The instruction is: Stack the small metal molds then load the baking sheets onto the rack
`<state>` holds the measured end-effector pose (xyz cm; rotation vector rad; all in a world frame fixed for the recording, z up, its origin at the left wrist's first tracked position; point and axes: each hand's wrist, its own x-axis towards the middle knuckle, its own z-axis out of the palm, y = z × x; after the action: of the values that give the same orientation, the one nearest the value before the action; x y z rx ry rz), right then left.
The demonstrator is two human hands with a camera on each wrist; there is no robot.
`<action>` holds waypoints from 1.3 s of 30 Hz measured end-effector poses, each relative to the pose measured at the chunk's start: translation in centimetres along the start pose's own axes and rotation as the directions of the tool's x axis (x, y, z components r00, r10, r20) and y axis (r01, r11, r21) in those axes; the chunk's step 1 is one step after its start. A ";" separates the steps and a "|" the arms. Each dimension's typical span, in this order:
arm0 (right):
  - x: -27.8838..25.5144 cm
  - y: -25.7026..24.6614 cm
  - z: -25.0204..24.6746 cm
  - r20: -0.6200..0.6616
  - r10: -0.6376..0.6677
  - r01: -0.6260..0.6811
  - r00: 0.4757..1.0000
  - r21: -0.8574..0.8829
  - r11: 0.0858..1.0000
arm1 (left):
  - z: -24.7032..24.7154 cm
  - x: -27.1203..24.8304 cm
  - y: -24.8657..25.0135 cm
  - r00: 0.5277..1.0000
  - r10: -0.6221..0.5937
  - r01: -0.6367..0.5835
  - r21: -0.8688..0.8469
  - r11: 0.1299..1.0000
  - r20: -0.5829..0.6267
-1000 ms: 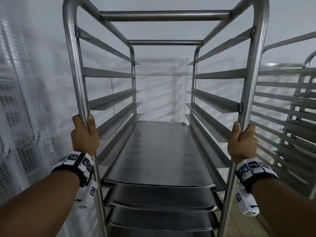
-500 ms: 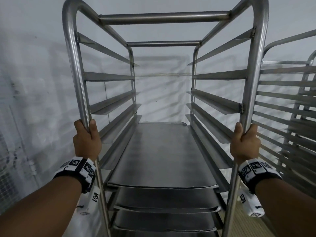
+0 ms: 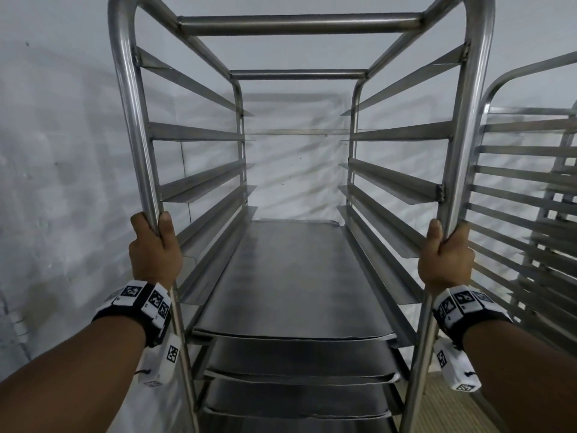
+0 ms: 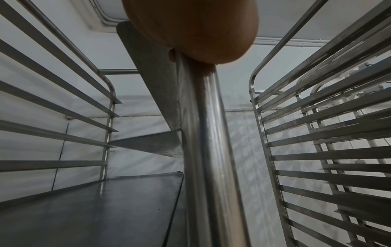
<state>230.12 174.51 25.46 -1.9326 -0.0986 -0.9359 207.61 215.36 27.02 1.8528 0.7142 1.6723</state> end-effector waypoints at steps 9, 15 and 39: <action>1.5 0.6 1.6 -0.017 -0.024 0.024 1.000 -0.004 1.000 | 1.9 0.2 0.3 1.000 -0.013 0.013 -0.015 1.000 0.006; 2.2 1.2 1.8 -0.024 -0.016 0.017 1.000 0.031 0.999 | 2.5 -0.1 0.4 1.000 -0.003 0.004 -0.017 1.000 0.004; 2.0 -2.6 -4.0 0.393 0.166 -0.058 0.905 -0.272 0.960 | 0.8 -0.7 7.8 0.777 -0.534 0.452 0.295 0.842 0.333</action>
<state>228.11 172.16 29.65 -2.3290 -0.1141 -0.4650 208.61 209.22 31.89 1.8426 1.1008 0.8671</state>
